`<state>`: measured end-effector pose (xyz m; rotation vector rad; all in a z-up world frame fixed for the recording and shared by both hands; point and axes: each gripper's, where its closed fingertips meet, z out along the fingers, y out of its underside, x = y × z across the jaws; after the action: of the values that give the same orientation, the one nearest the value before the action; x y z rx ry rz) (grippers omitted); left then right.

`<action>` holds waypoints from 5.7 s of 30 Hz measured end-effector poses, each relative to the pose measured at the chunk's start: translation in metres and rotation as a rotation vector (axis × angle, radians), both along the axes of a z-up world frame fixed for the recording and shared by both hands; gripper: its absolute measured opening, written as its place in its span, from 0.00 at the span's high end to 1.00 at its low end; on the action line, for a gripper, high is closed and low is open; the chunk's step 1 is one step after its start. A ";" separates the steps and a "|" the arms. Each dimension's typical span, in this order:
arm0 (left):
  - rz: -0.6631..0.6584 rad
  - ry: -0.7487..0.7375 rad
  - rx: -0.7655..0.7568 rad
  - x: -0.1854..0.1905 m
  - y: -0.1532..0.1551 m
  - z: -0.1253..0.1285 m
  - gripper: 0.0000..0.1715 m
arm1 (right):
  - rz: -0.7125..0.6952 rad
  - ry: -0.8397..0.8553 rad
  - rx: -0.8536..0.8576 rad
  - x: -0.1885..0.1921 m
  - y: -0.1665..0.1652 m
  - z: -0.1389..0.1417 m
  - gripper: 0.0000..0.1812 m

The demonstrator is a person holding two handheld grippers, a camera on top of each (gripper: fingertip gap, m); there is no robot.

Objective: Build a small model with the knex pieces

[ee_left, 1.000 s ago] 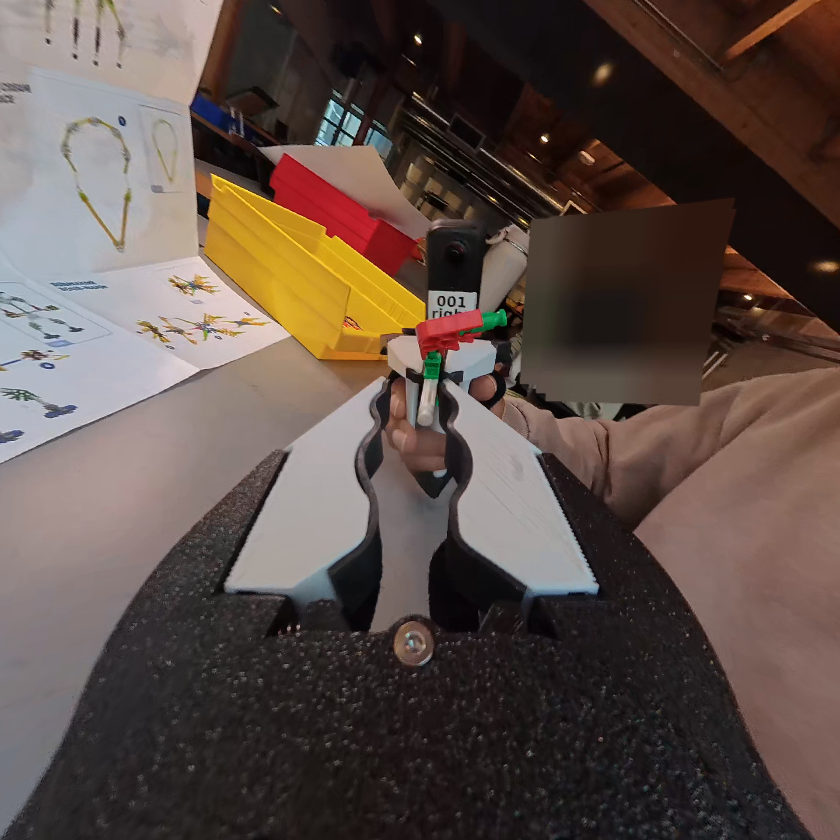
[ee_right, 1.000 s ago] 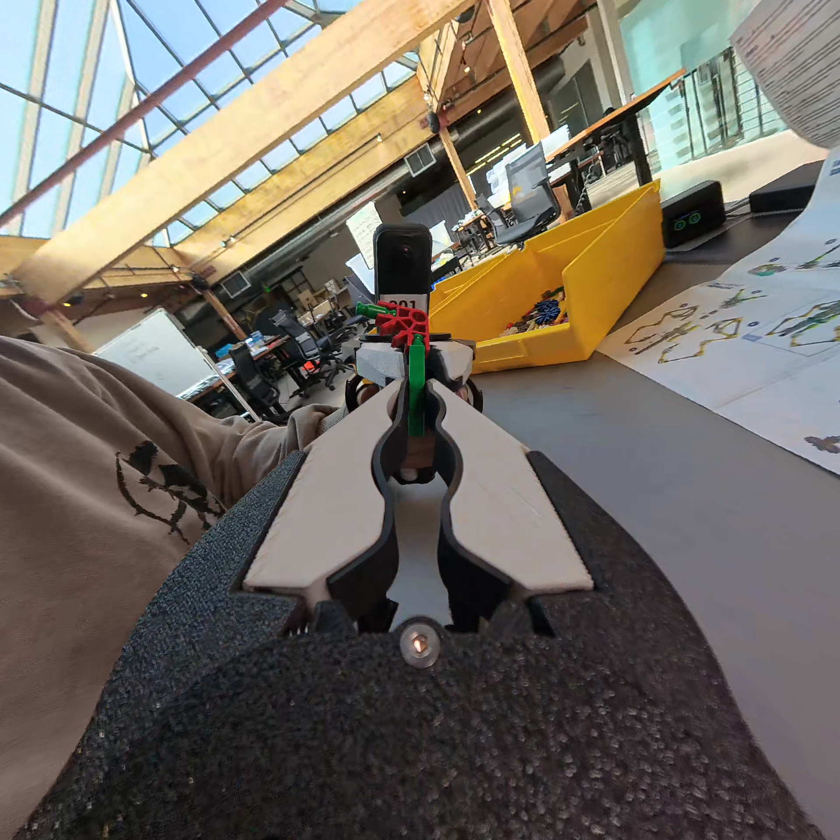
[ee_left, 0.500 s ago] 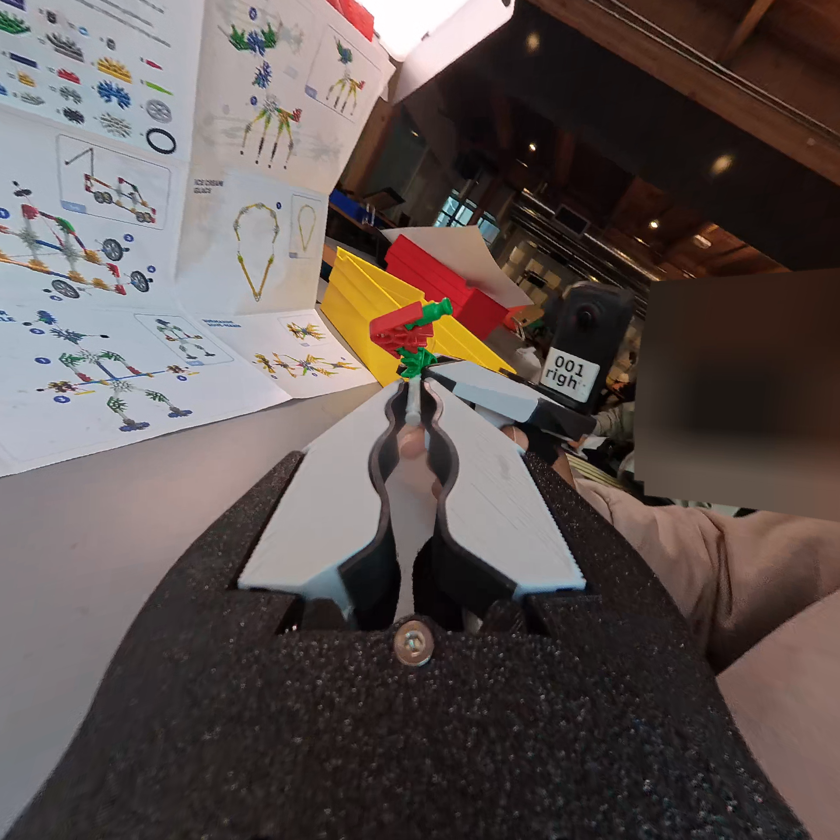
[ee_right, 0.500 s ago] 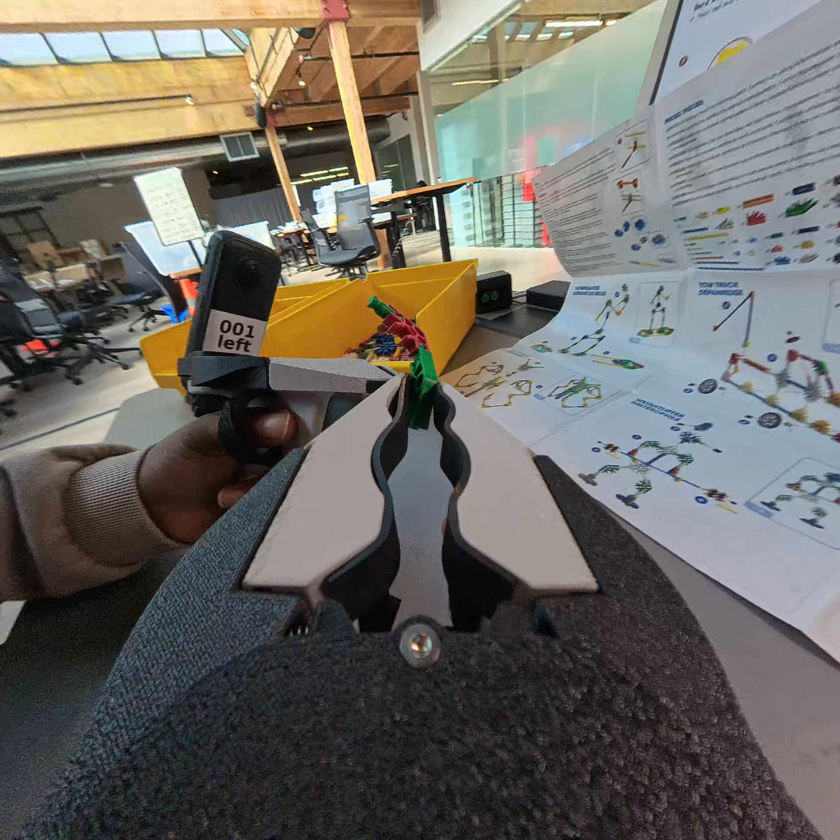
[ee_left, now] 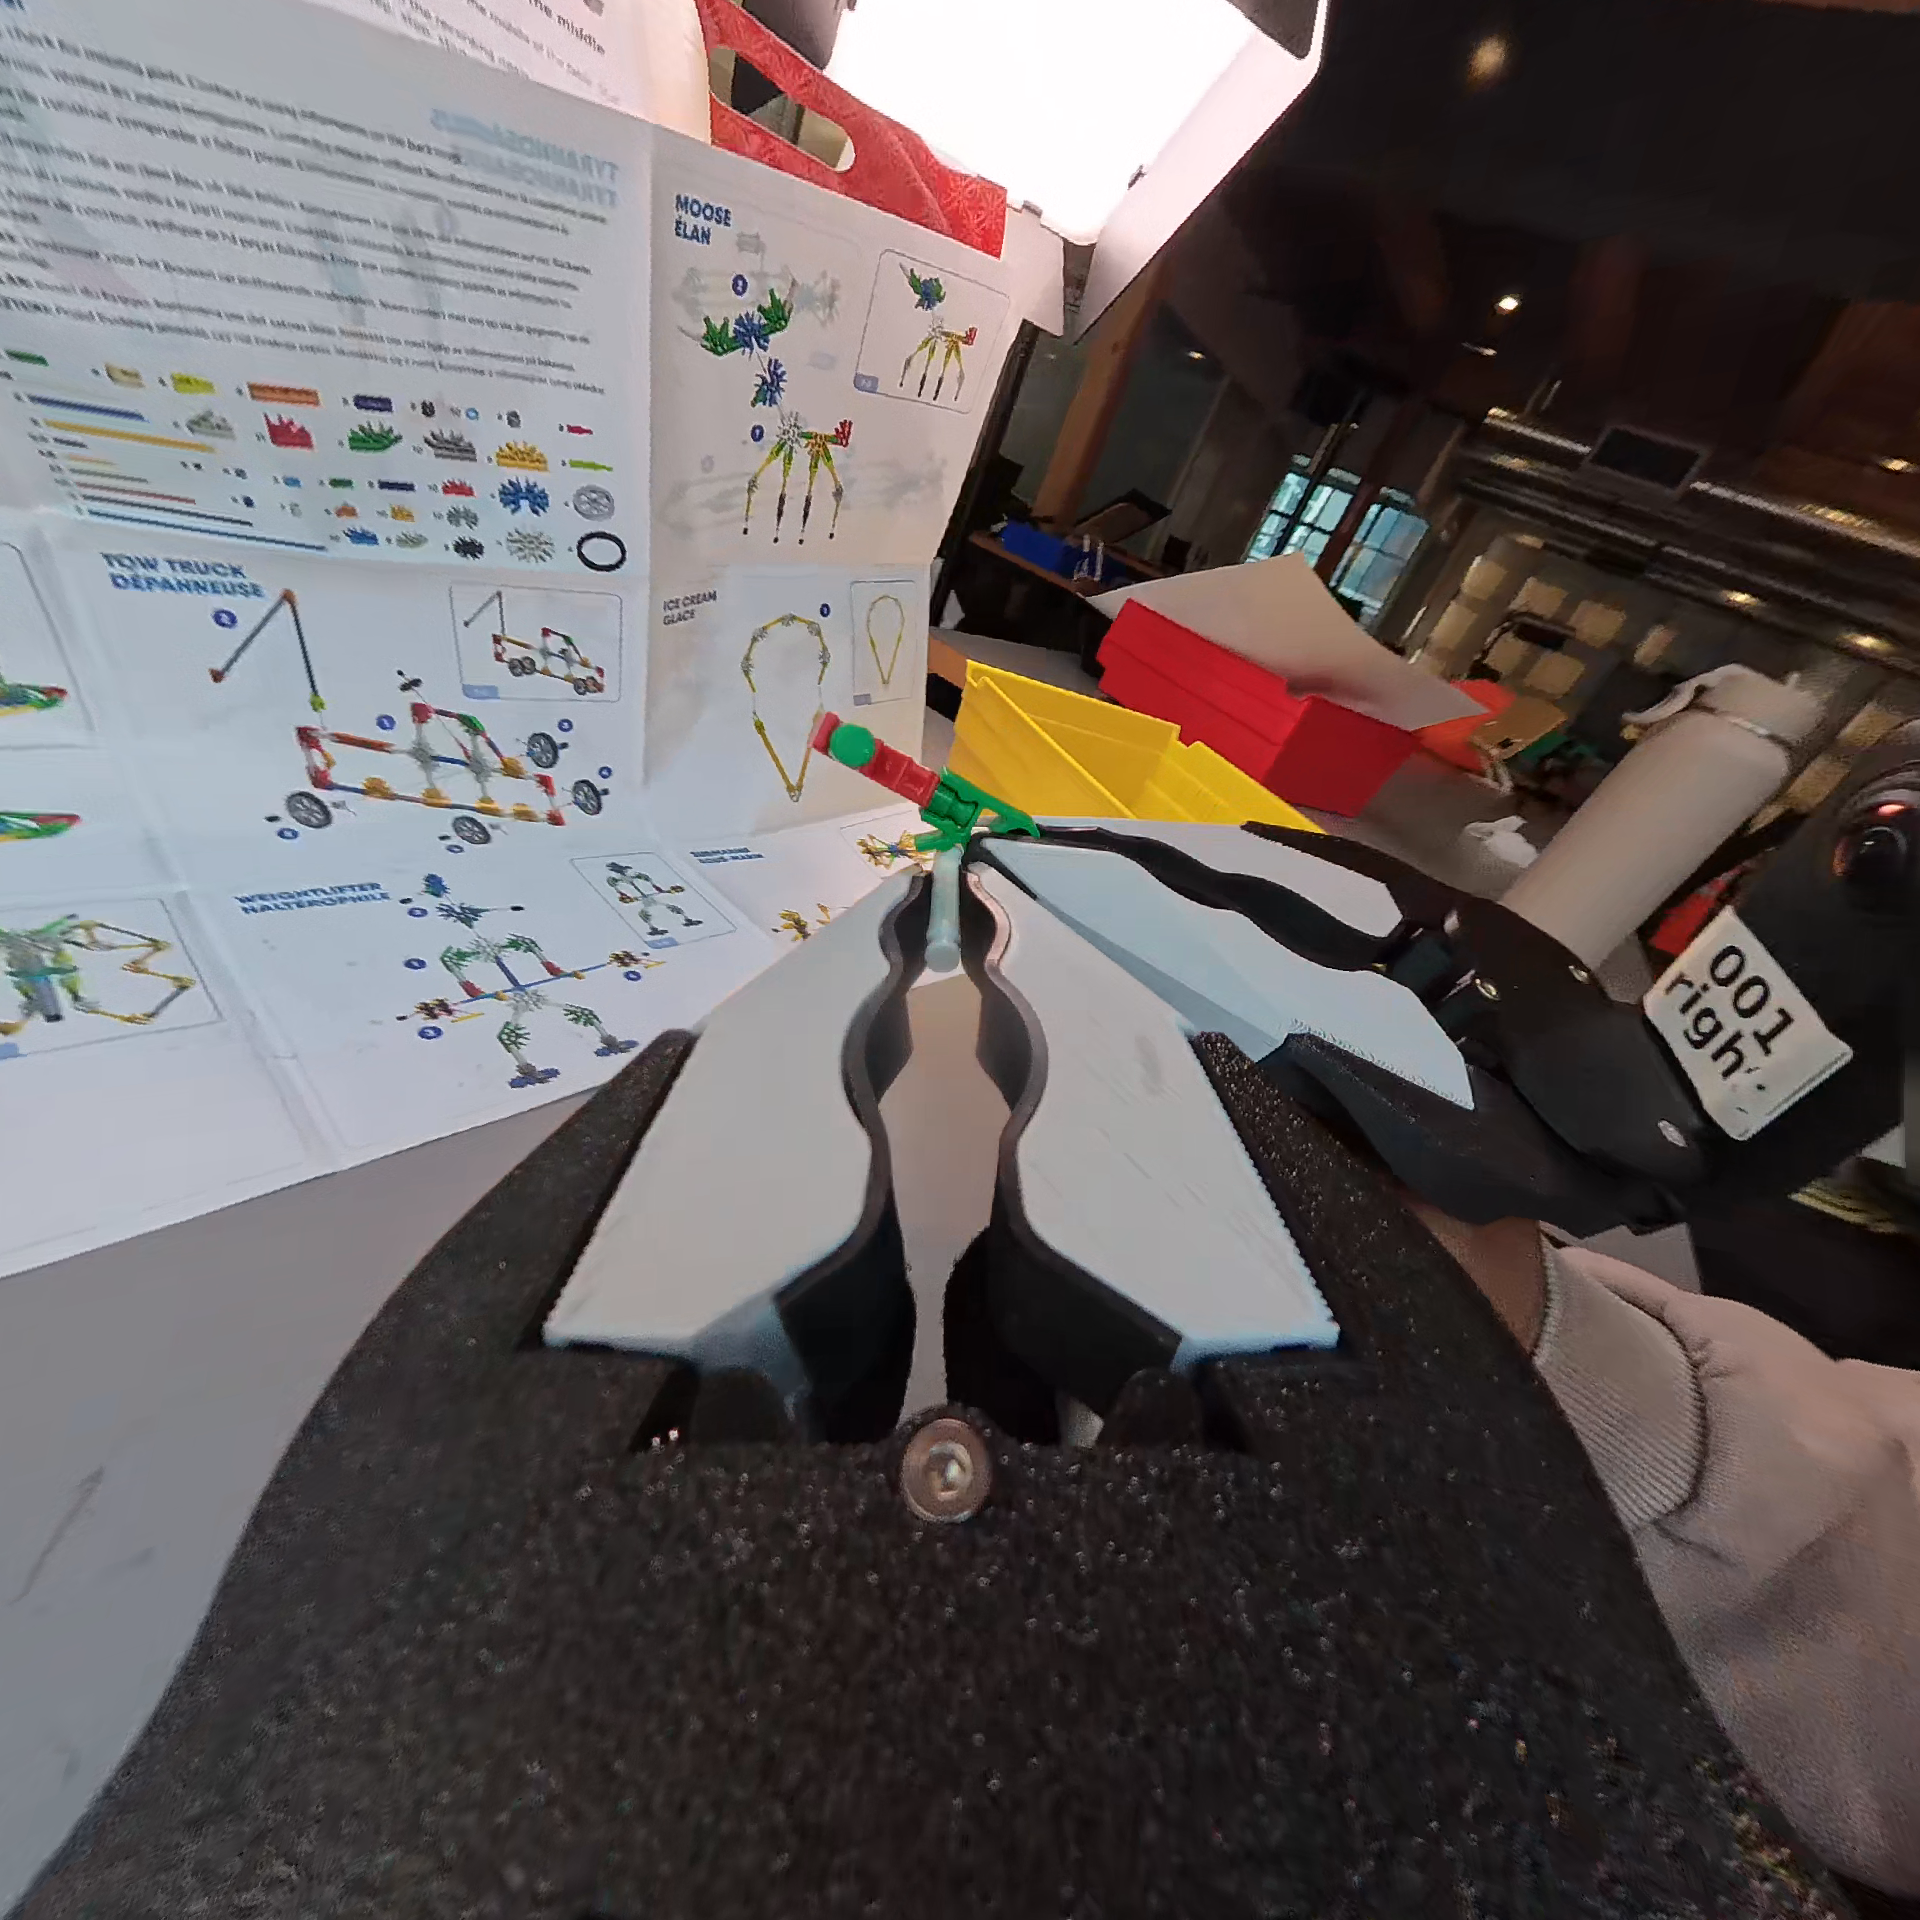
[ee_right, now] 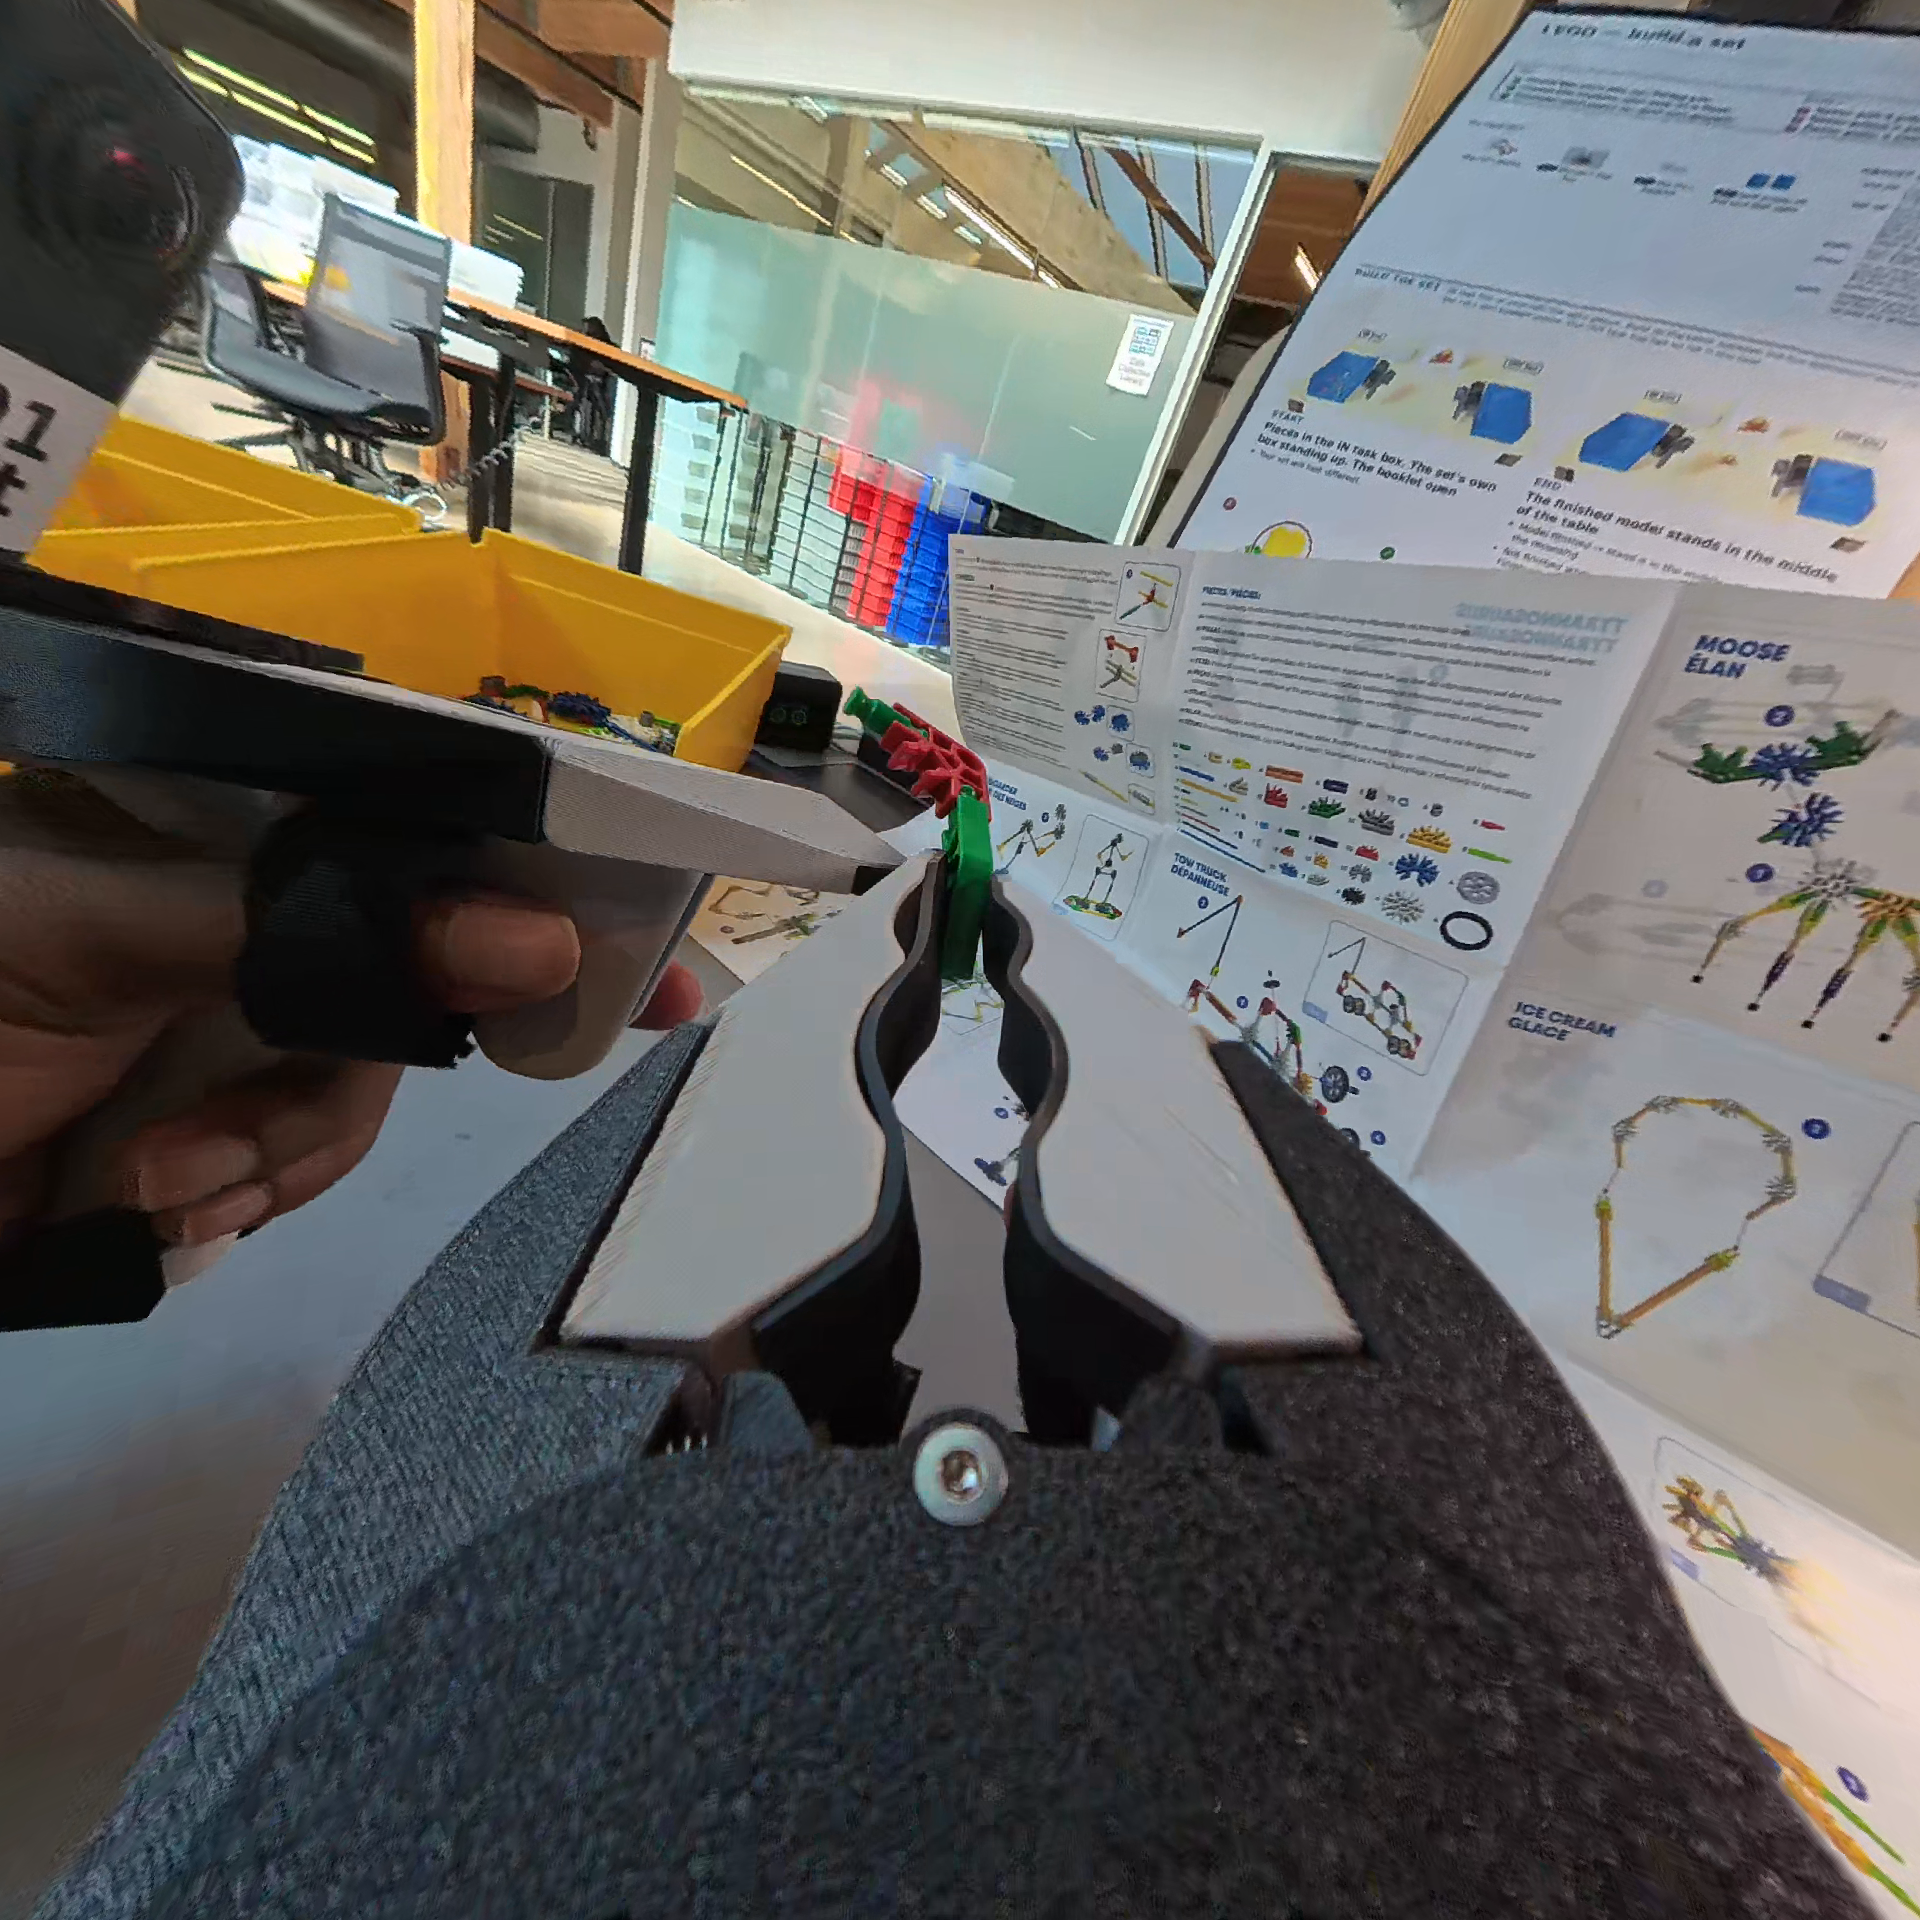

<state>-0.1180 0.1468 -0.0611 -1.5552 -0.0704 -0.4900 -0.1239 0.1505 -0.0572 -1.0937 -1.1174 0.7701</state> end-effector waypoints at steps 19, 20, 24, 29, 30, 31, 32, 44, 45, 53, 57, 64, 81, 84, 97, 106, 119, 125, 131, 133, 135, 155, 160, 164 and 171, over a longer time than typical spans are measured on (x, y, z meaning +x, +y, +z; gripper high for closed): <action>0.108 0.044 0.006 -0.070 -0.029 0.020 0.98 | 0.188 0.203 -0.400 0.015 0.022 0.033 0.97; 0.122 0.065 0.005 -0.080 -0.037 0.025 0.98 | 0.209 0.208 -0.406 0.019 0.020 0.042 0.97; 0.254 0.239 -0.078 -0.144 -0.076 0.034 0.98 | 0.297 0.171 -0.387 0.035 0.009 0.073 0.97; 0.461 0.452 -0.409 -0.258 -0.111 0.012 0.98 | 0.429 0.034 -0.292 0.034 0.001 0.059 0.97; 0.492 0.483 -0.488 -0.278 -0.113 0.002 0.98 | 0.476 0.015 -0.287 0.031 -0.001 0.050 0.97; 0.518 0.510 -0.559 -0.294 -0.115 -0.008 0.98 | 0.516 0.008 -0.304 0.028 -0.003 0.040 0.97; 0.546 0.539 -0.615 -0.307 -0.114 -0.016 0.98 | 0.554 0.024 -0.342 0.024 -0.004 0.032 0.97; -0.127 0.302 0.005 -0.102 -0.004 0.001 0.68 | 0.626 0.170 -0.546 0.013 0.011 0.004 0.97; -0.230 0.255 0.030 -0.077 -0.001 0.003 0.68 | 0.585 0.156 -0.495 0.012 0.014 0.001 0.97; -0.446 0.298 0.152 0.006 -0.006 -0.012 0.77 | 0.733 0.159 -0.806 0.011 -0.007 -0.006 0.98; -0.482 0.187 0.190 0.007 -0.029 -0.005 0.84 | 0.929 0.152 -1.140 0.011 -0.033 -0.013 0.98; -0.610 0.074 0.191 0.006 -0.040 0.002 0.95 | 1.067 0.109 -1.397 0.012 -0.052 -0.023 0.96; -0.795 0.217 -0.097 0.045 -0.050 -0.055 0.98 | 0.831 -0.194 -0.480 0.025 -0.062 -0.044 0.91; -0.781 0.231 -0.116 0.043 -0.050 -0.057 0.98 | 0.835 -0.202 -0.506 0.027 -0.057 -0.045 0.97; -0.793 0.157 -0.113 0.037 -0.048 -0.053 0.98 | 0.879 -0.197 -0.595 0.032 -0.050 -0.048 0.97; -0.781 0.147 -0.096 0.034 -0.046 -0.050 0.98 | 0.888 -0.184 -0.620 0.033 -0.047 -0.047 0.95; -0.755 0.134 -0.084 0.031 -0.043 -0.048 0.96 | 0.830 -0.224 -0.593 0.030 -0.043 -0.049 0.98; -0.757 0.116 -0.104 0.031 -0.043 -0.049 0.94 | 0.830 -0.276 -0.635 0.031 -0.041 -0.056 0.98; -0.776 0.018 -0.124 0.029 -0.042 -0.047 0.98 | 0.842 -0.300 -0.636 0.032 -0.045 -0.060 0.98; -0.777 0.035 -0.132 0.028 -0.042 -0.048 0.98 | 0.840 -0.293 -0.640 0.032 -0.045 -0.059 0.98; -0.777 0.035 -0.126 0.028 -0.043 -0.047 0.98 | 0.847 -0.278 -0.655 0.031 -0.045 -0.057 0.98; -0.417 0.210 -0.053 0.013 -0.014 -0.047 0.98 | 0.575 -0.162 -0.598 0.013 -0.015 -0.048 0.97; -0.231 0.323 -0.040 0.002 -0.004 -0.041 0.97 | 0.399 -0.134 -0.429 0.003 -0.006 -0.039 0.97; -0.137 0.379 -0.036 -0.005 0.000 -0.037 0.98 | 0.209 -0.137 -0.198 -0.002 -0.002 -0.032 0.99; -0.083 0.371 -0.052 -0.013 0.006 -0.036 0.98 | 0.081 -0.142 -0.139 -0.006 0.005 -0.033 0.98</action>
<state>-0.1305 0.1523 -0.0970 -1.6816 0.2696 -0.2593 -0.1303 0.1551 -0.0899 -1.2414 -1.2483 0.8545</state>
